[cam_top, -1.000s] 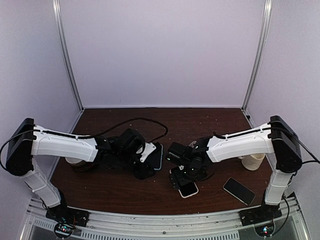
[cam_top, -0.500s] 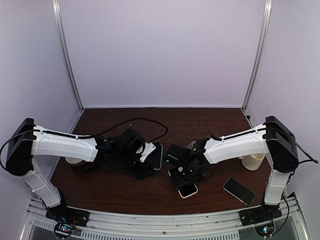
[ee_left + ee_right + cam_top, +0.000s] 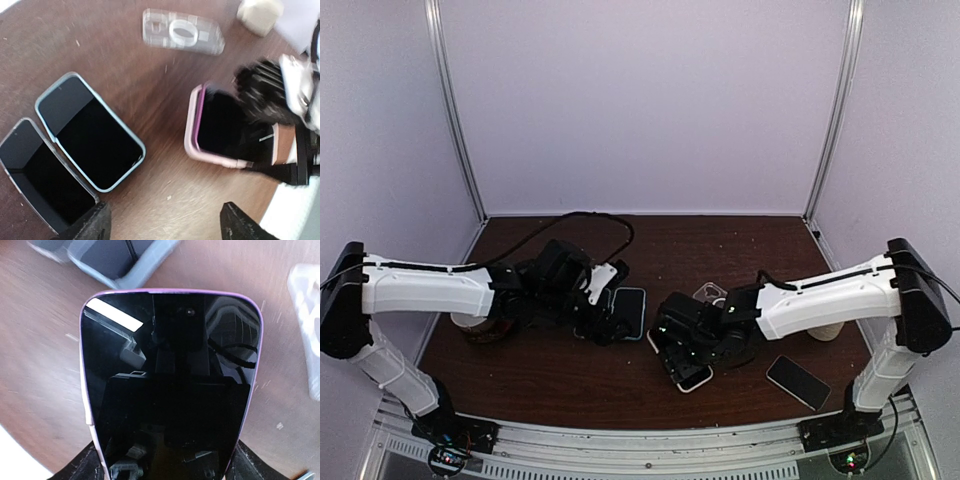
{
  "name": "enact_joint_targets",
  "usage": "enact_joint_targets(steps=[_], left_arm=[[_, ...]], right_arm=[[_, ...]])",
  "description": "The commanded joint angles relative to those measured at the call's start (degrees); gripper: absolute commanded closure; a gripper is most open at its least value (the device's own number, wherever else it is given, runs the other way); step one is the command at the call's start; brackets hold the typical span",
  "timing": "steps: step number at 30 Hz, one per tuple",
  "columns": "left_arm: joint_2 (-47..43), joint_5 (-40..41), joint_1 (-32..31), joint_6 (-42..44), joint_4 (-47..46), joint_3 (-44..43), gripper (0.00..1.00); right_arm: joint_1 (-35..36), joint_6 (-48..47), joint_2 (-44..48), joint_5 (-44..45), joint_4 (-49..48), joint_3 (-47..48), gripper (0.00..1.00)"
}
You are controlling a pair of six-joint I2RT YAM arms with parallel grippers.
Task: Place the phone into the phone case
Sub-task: Pick up the phone with the phone case at the center of the board, then pass from the right arm to the left
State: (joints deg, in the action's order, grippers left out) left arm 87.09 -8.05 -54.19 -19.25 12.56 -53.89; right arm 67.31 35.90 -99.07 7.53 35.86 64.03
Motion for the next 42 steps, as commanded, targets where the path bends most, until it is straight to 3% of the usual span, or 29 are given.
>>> enact_joint_targets(steps=[1,5,11,22,25,29,34,36,38,42], left_arm=[[-8.8,-5.5,1.5,-7.9,-12.8,4.5,0.13],[-12.6,-9.8,1.7,-13.9,-23.0,8.6,0.09],[-13.5,-15.2,1.7,-15.7,-28.1,9.2,0.28],[-11.7,-19.7,1.7,-16.3,-31.5,9.2,0.99],[-12.3,-20.1,1.7,-14.7,-30.6,8.8,1.00],[-13.6,-19.2,1.5,-9.4,-25.4,7.0,1.00],[-16.1,-18.6,-1.5,1.1,-18.3,4.2,1.00],[-17.0,-20.5,-3.3,5.3,-15.9,3.3,1.00],[-17.6,-23.6,-4.7,8.4,-14.8,2.8,1.00],[-18.4,-28.3,-7.2,11.2,-14.9,2.6,1.00]], right_arm=[[3.2,-4.9,9.1,11.3,-12.7,-1.9,0.56],[6.8,-9.9,12.8,18.1,-21.2,-3.5,0.56],[9.6,-15.8,13.8,22.9,-27.2,-2.7,0.57],[10.8,-18.6,14.5,23.9,-27.1,-2.2,0.57],[10.8,-19.6,16.5,23.4,-27.3,-3.8,0.46],[10.8,-23.3,21.1,20.4,-26.1,-6.7,0.02],[8.0,-29.9,29.4,1.3,-22.1,-9.8,0.00],[5.9,-31.6,32.1,-9.4,-21.6,-10.2,0.00],[4.6,-32.9,34.3,-14.2,-21.7,-10.1,0.01],[2.2,-34.1,36.3,-24.0,-23.4,-9.3,0.10]])
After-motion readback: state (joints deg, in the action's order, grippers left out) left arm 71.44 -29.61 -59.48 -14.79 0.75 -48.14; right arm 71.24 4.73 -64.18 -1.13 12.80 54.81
